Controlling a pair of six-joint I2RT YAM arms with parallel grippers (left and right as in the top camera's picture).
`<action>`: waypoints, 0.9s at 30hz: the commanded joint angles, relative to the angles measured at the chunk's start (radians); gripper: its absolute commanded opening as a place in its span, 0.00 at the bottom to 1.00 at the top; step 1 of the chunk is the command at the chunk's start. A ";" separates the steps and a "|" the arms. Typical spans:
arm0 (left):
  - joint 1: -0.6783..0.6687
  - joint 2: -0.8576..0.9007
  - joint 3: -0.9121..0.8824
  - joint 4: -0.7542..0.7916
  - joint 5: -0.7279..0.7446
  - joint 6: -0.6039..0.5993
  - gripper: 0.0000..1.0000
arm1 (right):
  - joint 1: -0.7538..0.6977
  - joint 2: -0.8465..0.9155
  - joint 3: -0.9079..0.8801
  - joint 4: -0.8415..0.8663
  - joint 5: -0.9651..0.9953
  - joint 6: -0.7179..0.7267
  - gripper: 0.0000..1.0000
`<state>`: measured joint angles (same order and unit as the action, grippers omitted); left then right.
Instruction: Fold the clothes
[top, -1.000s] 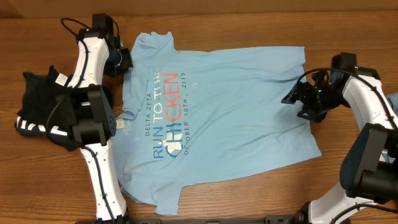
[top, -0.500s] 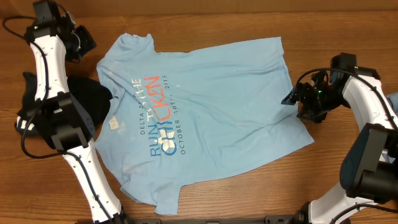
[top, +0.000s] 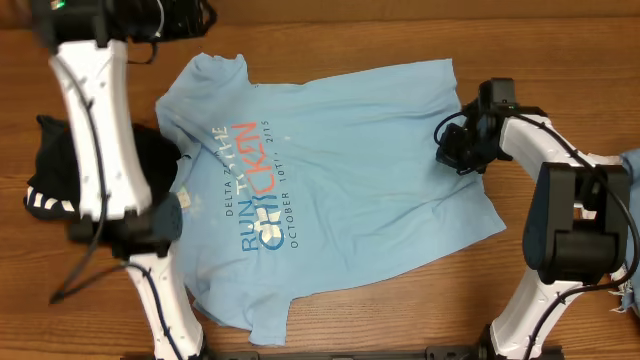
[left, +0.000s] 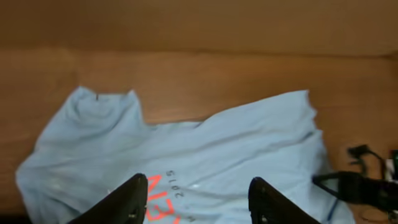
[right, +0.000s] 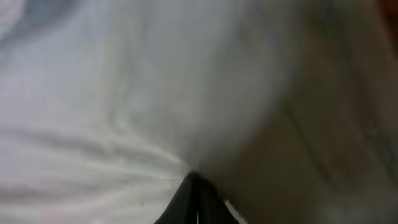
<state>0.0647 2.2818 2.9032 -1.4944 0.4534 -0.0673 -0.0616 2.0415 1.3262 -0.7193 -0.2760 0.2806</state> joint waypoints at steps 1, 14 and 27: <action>-0.037 -0.178 0.039 -0.045 0.003 0.019 0.57 | -0.082 0.031 0.003 0.013 0.237 0.053 0.04; -0.183 -0.220 -0.397 -0.177 -0.420 0.009 0.42 | -0.357 -0.133 0.112 -0.190 -0.123 0.060 0.48; -0.183 -0.128 -1.477 0.602 -0.421 -0.165 0.04 | -0.293 -0.273 0.112 -0.342 -0.215 -0.001 0.53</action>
<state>-0.1432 2.1021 1.4704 -0.9688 0.0555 -0.2337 -0.3744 1.7737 1.4250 -1.0664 -0.4900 0.2901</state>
